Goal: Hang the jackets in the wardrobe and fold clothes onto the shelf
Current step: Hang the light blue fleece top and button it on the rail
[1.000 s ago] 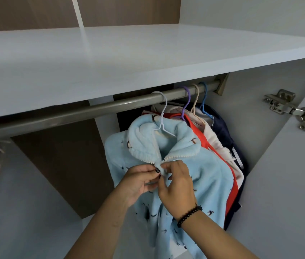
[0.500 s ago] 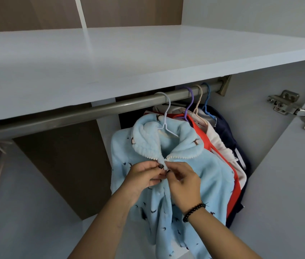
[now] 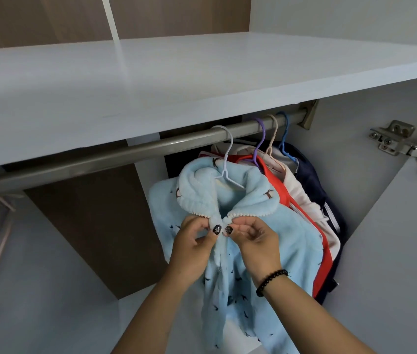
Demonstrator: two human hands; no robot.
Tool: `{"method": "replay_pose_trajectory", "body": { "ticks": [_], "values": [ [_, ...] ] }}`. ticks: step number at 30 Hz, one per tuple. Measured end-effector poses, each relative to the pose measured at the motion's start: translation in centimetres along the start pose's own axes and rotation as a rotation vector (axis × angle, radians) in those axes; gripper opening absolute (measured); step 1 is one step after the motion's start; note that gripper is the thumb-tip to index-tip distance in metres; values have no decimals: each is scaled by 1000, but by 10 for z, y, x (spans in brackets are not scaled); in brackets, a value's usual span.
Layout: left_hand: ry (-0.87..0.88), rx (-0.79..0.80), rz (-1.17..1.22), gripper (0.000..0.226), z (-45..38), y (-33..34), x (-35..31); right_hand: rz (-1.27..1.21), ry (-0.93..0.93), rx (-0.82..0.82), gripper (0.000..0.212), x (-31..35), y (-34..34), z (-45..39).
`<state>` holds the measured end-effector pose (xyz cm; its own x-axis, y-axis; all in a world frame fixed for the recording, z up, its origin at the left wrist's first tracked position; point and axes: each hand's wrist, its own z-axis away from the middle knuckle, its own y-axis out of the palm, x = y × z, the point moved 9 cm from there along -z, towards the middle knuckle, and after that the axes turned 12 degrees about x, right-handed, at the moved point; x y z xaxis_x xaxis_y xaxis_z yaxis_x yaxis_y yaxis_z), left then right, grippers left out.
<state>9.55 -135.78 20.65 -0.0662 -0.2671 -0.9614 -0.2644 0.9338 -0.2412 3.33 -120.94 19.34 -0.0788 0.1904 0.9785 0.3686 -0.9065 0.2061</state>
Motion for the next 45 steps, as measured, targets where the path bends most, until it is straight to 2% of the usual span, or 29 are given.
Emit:
{"method": "replay_pose_trajectory", "body": {
  "ticks": [2,4,10,19,21,27,34,40,45],
  "values": [
    [21,-84,-20,8,6,-6,0,-27,-16,19,24,1,1,3],
    [-4,-93,33,17,11,-8,5,-45,-38,35,24,1,2,6],
    [13,-35,105,23,15,-8,-3,-31,-91,74,20,12,4,7],
    [-23,-11,161,28,18,-4,-3,3,-90,39,19,15,-2,11],
    [-3,13,171,33,21,-2,-7,42,-90,54,20,17,-2,11],
    [16,17,123,30,3,-9,-23,110,-112,131,23,31,2,2],
    [1,168,140,38,-21,-8,-34,80,-102,201,16,39,4,-10],
    [5,158,253,47,-24,-10,-25,60,-89,202,16,39,4,-14],
    [-43,126,337,43,-18,-7,-12,74,-71,222,20,39,5,-14]
  ]
}}
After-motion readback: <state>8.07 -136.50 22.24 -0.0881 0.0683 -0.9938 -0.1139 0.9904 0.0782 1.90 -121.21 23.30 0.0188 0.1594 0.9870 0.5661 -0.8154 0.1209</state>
